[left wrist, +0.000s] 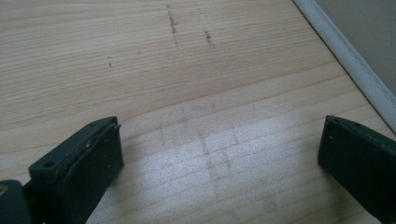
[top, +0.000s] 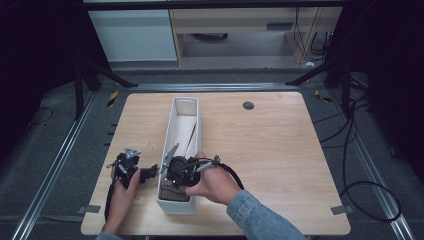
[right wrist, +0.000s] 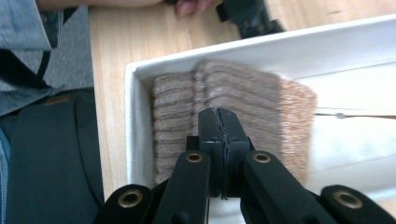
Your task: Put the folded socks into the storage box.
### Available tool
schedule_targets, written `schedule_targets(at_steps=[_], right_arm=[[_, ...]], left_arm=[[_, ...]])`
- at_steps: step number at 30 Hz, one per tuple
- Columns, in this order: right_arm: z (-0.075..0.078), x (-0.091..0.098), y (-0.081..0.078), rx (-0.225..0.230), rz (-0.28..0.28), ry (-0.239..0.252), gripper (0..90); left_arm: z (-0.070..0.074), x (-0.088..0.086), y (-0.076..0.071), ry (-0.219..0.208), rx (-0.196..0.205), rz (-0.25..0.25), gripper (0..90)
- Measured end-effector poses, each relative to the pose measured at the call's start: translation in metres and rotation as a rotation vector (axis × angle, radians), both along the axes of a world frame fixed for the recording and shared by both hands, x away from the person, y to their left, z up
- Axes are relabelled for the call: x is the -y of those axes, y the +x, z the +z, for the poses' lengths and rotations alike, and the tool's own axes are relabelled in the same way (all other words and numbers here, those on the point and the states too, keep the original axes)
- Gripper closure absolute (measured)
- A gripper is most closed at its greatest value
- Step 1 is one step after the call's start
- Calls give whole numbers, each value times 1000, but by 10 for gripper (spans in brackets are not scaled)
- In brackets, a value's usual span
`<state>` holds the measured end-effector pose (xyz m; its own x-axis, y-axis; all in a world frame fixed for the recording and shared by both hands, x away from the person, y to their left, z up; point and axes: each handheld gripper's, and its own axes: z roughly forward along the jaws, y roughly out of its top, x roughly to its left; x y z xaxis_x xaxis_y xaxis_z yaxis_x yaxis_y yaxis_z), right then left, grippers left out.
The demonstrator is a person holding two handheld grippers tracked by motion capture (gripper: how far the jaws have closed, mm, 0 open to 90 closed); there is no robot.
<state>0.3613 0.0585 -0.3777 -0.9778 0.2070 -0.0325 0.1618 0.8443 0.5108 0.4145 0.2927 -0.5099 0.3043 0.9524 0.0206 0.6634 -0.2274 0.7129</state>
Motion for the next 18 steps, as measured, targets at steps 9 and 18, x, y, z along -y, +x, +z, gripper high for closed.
schedule_targets(at_steps=[9,18], right_arm=[[15,16,13,11,-44,55,898],[18,25,22,62,-115,94,502]], left_arm=[[0,0,0,-1,1,0,0],[0,0,0,0,0,-1,0]])
